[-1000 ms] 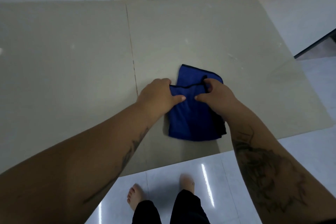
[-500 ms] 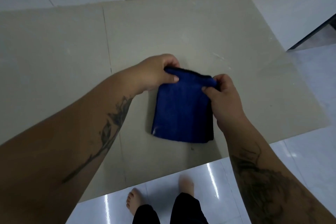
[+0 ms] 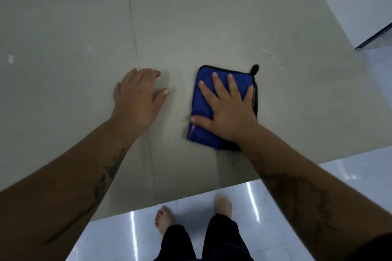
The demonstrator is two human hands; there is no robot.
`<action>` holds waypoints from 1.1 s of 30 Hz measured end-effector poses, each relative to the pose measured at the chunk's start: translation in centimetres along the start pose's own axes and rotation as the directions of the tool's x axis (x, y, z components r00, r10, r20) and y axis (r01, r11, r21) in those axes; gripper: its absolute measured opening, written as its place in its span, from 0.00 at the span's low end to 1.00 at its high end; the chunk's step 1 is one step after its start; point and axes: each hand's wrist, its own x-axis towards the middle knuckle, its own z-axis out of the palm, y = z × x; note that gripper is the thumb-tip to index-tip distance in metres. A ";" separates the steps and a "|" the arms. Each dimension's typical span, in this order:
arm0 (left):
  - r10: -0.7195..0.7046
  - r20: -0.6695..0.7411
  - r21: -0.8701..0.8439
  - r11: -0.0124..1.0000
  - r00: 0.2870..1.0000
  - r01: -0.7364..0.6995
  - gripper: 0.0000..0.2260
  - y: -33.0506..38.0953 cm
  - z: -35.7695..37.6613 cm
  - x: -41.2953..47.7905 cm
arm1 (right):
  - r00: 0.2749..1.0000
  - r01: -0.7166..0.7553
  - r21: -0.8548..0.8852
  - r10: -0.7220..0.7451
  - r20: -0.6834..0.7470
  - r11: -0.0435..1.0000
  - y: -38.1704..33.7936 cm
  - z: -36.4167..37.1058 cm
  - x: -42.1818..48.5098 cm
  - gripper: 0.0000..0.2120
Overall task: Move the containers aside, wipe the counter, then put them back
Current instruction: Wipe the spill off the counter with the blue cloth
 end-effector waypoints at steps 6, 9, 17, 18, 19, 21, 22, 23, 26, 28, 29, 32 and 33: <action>-0.082 0.052 0.047 0.996 0.995 0.080 0.26 -4.7 -2.0 -5.5 | 0.998 0.012 0.149 -0.002 -0.067 0.989 3.9 -0.2 -1.5 0.31; -0.075 0.067 0.064 0.995 0.995 0.071 0.28 -6.7 -2.8 -8.0 | 0.995 0.018 0.220 0.003 -0.099 0.975 2.4 1.0 -7.3 0.30; -0.167 0.028 0.138 0.977 0.986 0.161 0.25 -10.3 -3.5 -13.2 | 0.938 0.347 0.065 -0.344 -0.051 0.936 -17.0 4.6 -8.5 0.29; -0.154 0.025 0.144 0.978 0.988 0.149 0.25 -10.3 -3.5 -13.2 | 0.940 0.340 0.062 -0.338 -0.033 0.938 -17.0 3.8 -5.8 0.29; -0.145 0.030 0.149 0.979 0.989 0.139 0.26 -10.3 -3.5 -13.2 | 0.955 0.298 0.043 -0.297 -0.022 0.954 -16.1 2.9 -3.1 0.29; -0.150 0.040 0.151 0.978 0.988 0.142 0.25 -10.4 -3.5 -13.1 | 0.994 0.108 0.015 -0.107 -0.035 0.994 -11.6 1.5 1.2 0.29; -0.152 0.033 0.147 0.978 0.988 0.146 0.25 -10.4 -3.5 -13.1 | 0.999 -0.017 0.031 0.019 -0.041 0.999 -8.8 1.0 2.0 0.29; -0.151 0.024 0.140 0.979 0.988 0.146 0.24 -10.4 -3.5 -13.2 | 0.989 -0.138 0.061 0.141 -0.047 0.989 -6.1 0.7 1.7 0.29; -0.128 0.009 0.096 0.987 0.992 0.126 0.23 -10.5 -3.5 -13.3 | 0.941 -0.322 0.100 0.330 -0.079 0.941 -2.9 1.2 -4.5 0.34; -0.132 0.003 0.038 0.991 0.991 0.131 0.23 -10.7 -3.6 -13.3 | 0.960 -0.263 0.057 0.267 -0.088 0.963 -6.6 3.2 -9.5 0.36; -0.144 -0.008 0.002 0.990 0.990 0.144 0.22 -10.9 -3.8 -13.3 | 0.979 -0.184 0.031 0.187 -0.086 0.982 -9.4 4.0 -11.2 0.36; -0.188 -0.045 0.007 0.982 0.981 0.189 0.22 -12.3 -4.8 -13.5 | 0.982 0.167 -0.015 -0.168 -0.082 0.986 -17.6 5.5 -11.5 0.34; -0.200 -0.050 0.035 0.979 0.978 0.202 0.22 -13.1 -5.1 -13.7 | 0.960 0.274 -0.003 -0.273 -0.065 0.962 -19.5 5.6 -10.4 0.33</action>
